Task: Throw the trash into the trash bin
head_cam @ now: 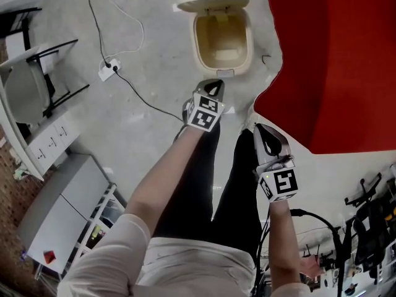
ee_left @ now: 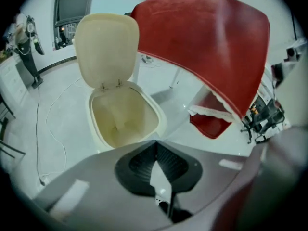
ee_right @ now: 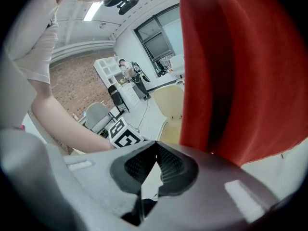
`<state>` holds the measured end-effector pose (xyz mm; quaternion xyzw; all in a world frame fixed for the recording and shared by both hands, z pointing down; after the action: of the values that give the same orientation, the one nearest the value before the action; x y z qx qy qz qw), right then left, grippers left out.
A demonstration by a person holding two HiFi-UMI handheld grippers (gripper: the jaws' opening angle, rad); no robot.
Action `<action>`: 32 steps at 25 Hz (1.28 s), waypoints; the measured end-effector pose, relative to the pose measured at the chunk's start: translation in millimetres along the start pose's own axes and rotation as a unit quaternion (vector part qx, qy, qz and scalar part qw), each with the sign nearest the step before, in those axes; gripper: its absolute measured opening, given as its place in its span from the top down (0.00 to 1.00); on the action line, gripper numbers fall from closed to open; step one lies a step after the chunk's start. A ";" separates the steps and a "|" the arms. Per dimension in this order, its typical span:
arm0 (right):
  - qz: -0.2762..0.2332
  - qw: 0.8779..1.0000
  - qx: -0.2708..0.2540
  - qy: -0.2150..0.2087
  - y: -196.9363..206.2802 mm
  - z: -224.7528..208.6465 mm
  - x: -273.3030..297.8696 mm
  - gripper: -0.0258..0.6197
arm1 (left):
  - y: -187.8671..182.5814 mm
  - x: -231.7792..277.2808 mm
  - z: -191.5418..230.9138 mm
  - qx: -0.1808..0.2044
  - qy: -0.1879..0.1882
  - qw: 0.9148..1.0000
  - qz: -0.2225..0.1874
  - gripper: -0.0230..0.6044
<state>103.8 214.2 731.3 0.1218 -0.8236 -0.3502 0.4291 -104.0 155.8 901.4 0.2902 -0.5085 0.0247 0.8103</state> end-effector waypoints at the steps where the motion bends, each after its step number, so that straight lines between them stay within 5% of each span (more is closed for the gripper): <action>1: -0.002 1.000 -0.002 0.002 -4.4 1.3 -5.6 0.96 | -3.1 -8.6 -3.6 0.003 0.002 1.000 -0.006 0.96; 17: -0.035 0.999 -0.002 0.023 -72.6 40.8 -112.8 0.96 | -85.3 -186.2 -78.3 0.039 0.020 0.994 -0.097 0.96; 32: -0.096 0.994 0.015 0.043 -162.9 62.3 -205.7 0.96 | -147.7 -360.2 -138.1 0.074 0.045 0.978 -0.188 0.96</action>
<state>162.0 228.6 468.4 0.2220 -0.7938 -0.3723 0.4266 -116.2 193.4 490.2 0.4383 -0.4048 -0.0772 0.7988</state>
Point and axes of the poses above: the fingertips, and each gripper's own axes: x forward along the fingers, z to its left, y out of its underside, the point moved 10 cm from there along -x, backward along the fingers, and after that the axes turned 2 degrees about y, right-handed, at the moved point
